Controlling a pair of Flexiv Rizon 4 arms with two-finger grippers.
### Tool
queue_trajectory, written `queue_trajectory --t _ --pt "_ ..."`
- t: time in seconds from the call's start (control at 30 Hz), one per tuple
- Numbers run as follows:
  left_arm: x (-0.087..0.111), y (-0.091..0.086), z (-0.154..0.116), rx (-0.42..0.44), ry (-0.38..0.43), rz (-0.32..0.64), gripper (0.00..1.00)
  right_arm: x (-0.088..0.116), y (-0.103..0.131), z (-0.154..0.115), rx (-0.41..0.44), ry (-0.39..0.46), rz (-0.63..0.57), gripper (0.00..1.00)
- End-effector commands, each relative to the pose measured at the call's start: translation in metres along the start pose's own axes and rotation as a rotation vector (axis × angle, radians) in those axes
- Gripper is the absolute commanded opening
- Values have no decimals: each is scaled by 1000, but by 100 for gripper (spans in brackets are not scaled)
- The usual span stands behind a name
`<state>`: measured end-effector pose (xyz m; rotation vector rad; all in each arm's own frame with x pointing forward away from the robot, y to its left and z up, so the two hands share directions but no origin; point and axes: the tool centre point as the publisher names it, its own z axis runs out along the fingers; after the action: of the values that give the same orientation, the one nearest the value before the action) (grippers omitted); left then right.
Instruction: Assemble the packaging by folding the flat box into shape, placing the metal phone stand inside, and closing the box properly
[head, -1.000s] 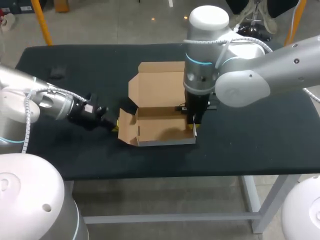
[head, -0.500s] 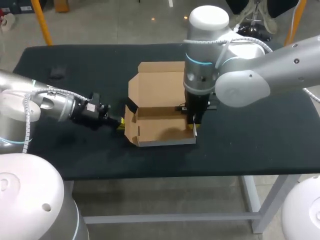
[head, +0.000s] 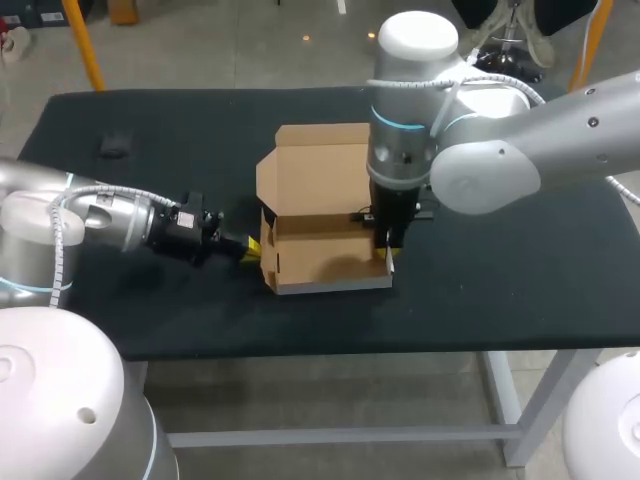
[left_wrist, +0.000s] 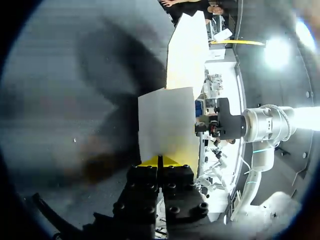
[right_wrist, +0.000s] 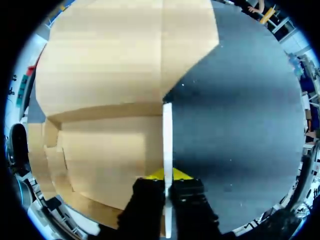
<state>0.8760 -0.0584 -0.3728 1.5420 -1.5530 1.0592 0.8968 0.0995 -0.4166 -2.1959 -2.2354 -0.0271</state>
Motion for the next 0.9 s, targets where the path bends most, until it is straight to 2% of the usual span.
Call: queue_trajectory --t 0.03,0.23,0.3,0.37,0.53,0.9 --pt "-2 -2 3 -4 21 0 0 1 0 -1 2 -3 0 0" --pt "0 -3 6 -3 31 -2 0 1 0 -1 2 -3 0 0" --pt "0 -3 6 -2 34 -5 6 1 0 -1 2 -3 0 0" --pt "-1 -4 6 0 40 -11 6 1 0 -1 2 -3 0 0" --pt "-3 -5 5 5 52 -19 15 1 0 -1 2 -3 0 0" --pt "-2 -7 3 14 92 -33 19 1 0 -1 2 -3 0 0"
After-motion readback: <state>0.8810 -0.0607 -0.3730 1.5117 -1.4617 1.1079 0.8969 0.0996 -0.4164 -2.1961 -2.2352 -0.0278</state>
